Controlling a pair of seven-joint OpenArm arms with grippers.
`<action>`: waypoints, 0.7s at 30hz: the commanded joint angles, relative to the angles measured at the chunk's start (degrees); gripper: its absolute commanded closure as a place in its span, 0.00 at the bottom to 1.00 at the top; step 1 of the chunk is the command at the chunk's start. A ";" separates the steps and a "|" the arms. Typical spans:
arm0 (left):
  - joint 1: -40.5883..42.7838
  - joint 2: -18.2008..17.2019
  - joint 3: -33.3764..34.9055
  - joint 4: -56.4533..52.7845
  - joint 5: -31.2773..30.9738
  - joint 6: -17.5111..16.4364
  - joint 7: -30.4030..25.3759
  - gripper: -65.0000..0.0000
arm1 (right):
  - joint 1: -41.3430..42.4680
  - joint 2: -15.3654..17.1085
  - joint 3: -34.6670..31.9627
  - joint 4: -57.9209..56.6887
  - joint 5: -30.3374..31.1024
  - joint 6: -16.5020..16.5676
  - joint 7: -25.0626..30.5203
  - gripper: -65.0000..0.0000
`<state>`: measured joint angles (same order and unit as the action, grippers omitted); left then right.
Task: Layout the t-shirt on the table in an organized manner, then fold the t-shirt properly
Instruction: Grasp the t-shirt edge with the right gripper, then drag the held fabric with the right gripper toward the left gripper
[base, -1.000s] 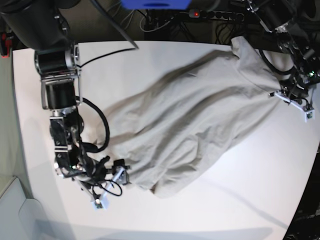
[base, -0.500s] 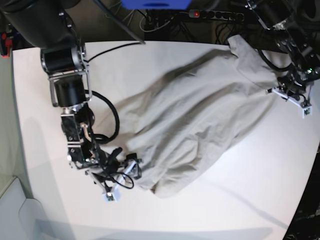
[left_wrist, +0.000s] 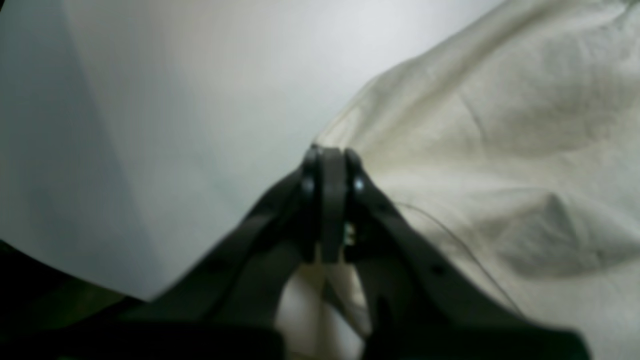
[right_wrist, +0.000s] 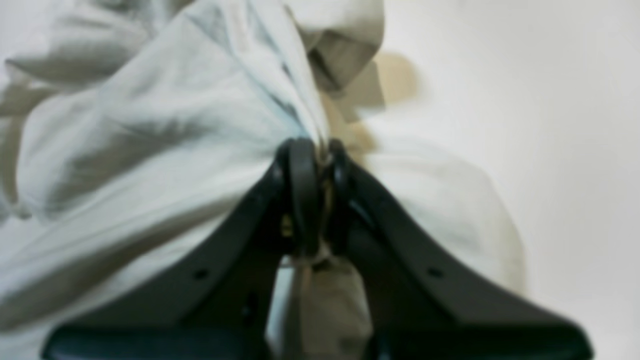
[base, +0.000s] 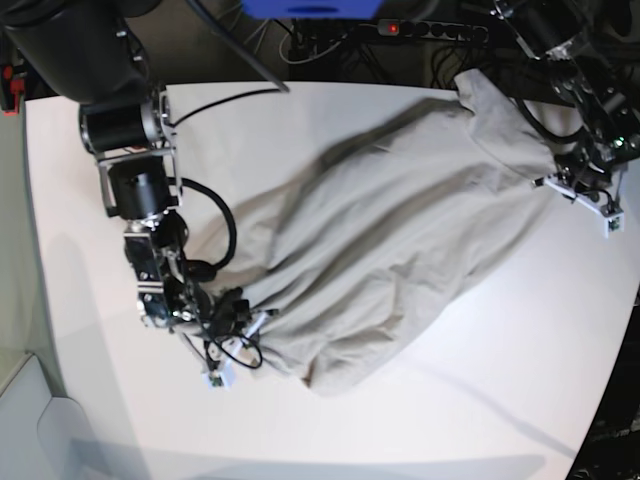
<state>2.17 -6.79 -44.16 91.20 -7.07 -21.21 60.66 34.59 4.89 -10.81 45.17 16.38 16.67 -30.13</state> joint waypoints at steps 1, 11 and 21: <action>-0.72 -0.73 -0.10 1.15 -0.36 -0.02 -0.75 1.00 | 2.20 0.79 0.39 1.91 0.28 0.17 0.72 1.00; -1.08 -0.82 -0.28 1.15 -0.45 -0.02 -1.02 1.00 | -9.67 2.37 4.70 45.16 0.37 0.08 -19.14 1.00; -3.71 -0.73 -0.28 3.97 -0.45 -0.02 -0.66 1.00 | -28.57 0.08 -0.22 68.11 0.37 0.35 -30.49 1.00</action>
<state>-0.60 -6.81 -44.45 94.00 -6.94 -21.21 60.69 5.15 4.89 -11.22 112.33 16.01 16.75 -62.04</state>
